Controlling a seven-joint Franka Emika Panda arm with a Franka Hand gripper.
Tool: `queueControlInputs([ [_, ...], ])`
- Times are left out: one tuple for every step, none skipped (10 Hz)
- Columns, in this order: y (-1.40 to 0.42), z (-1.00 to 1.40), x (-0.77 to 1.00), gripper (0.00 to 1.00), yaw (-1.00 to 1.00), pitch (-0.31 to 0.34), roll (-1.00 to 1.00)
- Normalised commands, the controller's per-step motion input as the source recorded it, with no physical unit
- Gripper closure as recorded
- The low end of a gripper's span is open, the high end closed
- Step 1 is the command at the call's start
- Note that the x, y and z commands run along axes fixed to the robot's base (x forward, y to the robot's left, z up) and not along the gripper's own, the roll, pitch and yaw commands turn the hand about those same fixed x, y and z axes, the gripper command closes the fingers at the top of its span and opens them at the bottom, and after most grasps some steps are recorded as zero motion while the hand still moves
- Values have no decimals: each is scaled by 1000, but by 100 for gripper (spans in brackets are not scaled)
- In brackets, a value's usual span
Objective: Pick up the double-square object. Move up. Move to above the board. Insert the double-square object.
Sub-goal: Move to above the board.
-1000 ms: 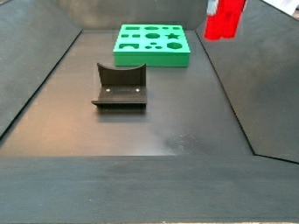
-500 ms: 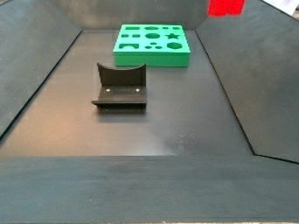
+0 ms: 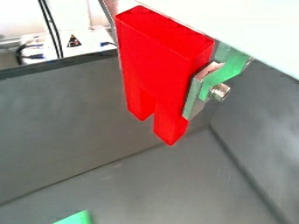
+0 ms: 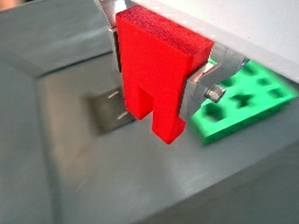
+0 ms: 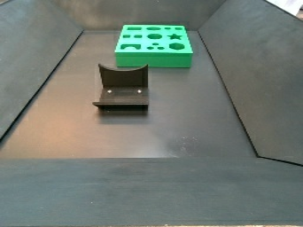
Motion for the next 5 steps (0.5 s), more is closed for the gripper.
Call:
queueControlInputs([
  [-1000, 102, 488, 100, -1000, 188, -168],
  [-1000, 105, 499, 100, -1000, 241, -202],
  [-1000, 112, 500, 100, -892, 293, -209],
  [-1000, 113, 508, 100, -619, 264, -151],
  [-1000, 115, 519, 100, -388, 224, -112],
])
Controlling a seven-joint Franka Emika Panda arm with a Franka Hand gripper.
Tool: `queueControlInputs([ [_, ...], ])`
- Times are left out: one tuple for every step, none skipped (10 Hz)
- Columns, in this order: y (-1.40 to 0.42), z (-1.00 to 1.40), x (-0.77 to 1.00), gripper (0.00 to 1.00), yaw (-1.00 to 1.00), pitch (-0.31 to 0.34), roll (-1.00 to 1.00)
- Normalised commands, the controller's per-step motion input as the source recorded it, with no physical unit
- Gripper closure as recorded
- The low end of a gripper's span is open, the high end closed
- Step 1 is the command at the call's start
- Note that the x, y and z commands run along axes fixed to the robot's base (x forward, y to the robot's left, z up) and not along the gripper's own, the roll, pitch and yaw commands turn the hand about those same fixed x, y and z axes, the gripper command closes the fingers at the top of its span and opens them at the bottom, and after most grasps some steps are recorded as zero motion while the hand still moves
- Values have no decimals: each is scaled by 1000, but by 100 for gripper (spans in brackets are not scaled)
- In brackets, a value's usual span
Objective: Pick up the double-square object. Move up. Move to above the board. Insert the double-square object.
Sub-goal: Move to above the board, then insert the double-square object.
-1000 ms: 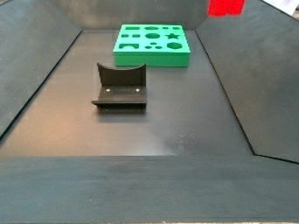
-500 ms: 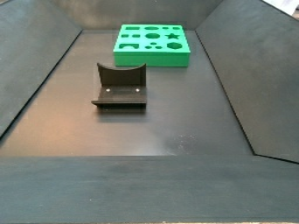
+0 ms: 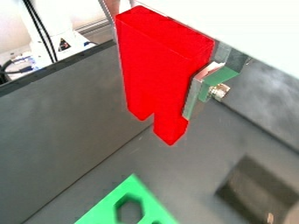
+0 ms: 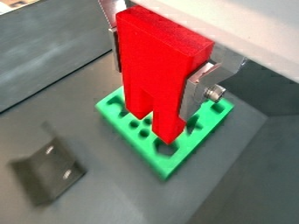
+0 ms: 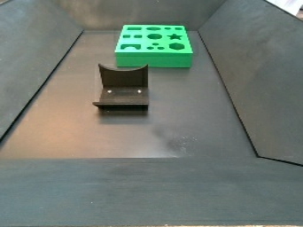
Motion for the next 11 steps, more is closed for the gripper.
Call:
queueControlInputs([
  [-1000, 118, 527, 100, -184, 180, -73],
  [-1000, 123, 535, 100, -77, 159, -41],
  [-1000, 120, 556, 100, -45, 148, -2],
  [-876, 108, 536, 100, -11, 145, 33],
  [-617, 73, 414, 100, -10, 147, 66],
  [-387, 49, 290, 100, 1, 147, 83],
  [-202, 36, 167, 100, 0, 116, 69],
  [-40, -6, 26, 100, 0, 0, 0],
  [-120, -106, 174, 100, 0, -47, 0],
  [-80, -166, 280, 100, 0, -119, 0],
  [-103, -217, 377, 100, 0, -126, 0],
])
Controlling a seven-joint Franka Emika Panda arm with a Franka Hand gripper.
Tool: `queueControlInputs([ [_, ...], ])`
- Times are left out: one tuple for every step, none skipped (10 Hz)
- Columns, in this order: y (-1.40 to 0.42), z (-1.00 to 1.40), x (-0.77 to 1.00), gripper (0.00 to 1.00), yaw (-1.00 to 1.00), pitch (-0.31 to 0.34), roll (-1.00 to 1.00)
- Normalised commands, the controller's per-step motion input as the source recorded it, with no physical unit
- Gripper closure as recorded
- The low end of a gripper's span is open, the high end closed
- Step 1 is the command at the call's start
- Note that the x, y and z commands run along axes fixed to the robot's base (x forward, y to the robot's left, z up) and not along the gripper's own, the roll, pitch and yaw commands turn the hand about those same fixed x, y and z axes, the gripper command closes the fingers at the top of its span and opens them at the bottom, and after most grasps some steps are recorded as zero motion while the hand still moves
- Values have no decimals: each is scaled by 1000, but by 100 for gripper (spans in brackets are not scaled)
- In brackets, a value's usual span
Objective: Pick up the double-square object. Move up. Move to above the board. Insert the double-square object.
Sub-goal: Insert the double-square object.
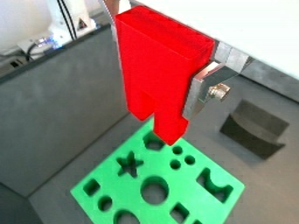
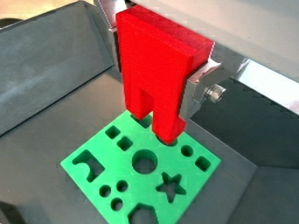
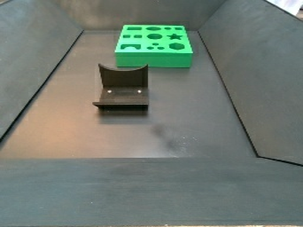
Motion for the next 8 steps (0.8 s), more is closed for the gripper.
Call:
queueControlInputs([
  [-111, -271, 517, 100, 0, -116, 16],
  [-103, -306, 626, 100, 9, -90, 41],
  [-117, -391, 723, 100, 60, -50, 83],
  [-120, -406, 706, 100, 63, -53, 81],
  [-129, -429, 643, 100, 69, -70, 91],
  [-120, -423, 643, 100, 71, -70, 94],
  [-111, -457, 649, 100, 71, -90, 94],
  [-89, -489, 623, 100, 83, -109, 96],
])
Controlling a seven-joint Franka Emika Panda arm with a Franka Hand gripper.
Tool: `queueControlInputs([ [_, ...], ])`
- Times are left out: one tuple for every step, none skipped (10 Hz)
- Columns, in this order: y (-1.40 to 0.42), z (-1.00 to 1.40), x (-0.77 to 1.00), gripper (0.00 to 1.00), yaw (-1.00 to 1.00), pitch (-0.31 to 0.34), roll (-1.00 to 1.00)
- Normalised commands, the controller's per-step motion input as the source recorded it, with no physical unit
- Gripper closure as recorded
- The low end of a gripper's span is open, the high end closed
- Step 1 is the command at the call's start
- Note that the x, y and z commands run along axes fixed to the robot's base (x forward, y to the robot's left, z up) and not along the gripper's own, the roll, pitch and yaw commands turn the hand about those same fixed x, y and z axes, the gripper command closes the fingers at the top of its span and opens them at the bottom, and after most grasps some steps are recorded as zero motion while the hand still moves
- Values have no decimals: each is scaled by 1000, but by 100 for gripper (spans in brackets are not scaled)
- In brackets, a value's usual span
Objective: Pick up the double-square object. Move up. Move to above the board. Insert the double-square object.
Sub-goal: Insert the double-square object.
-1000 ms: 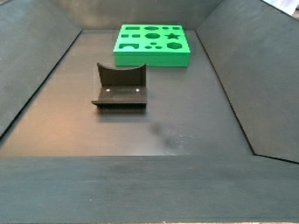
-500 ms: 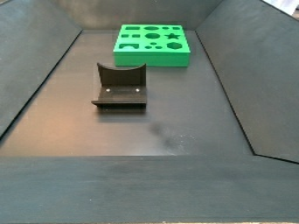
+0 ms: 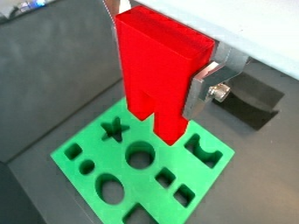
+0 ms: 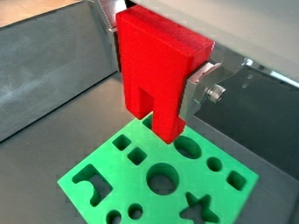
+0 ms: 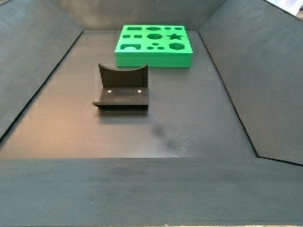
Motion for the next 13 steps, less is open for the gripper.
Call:
queueControlInputs([
  [-37, -474, 603, 100, 80, -114, 86],
  [0, -237, 406, 100, 29, -71, 7],
  [0, 0, -63, 100, -20, -7, 0],
  [0, -23, 0, 100, 0, -20, 4],
  [0, -206, 263, 100, 0, -27, 133],
  [0, -277, 351, 100, 66, -36, 189],
  [0, -337, 454, 100, 134, -29, 224],
  [0, -369, 511, 100, 174, -27, 243],
  [0, -366, 574, 100, 177, -23, 237],
  [0, -360, 586, 100, 163, -19, 224],
  [0, -366, 589, 100, 157, -20, 224],
  [-3, -363, 597, 100, 151, -16, 219],
  [0, 0, 137, 100, -9, 0, 0],
])
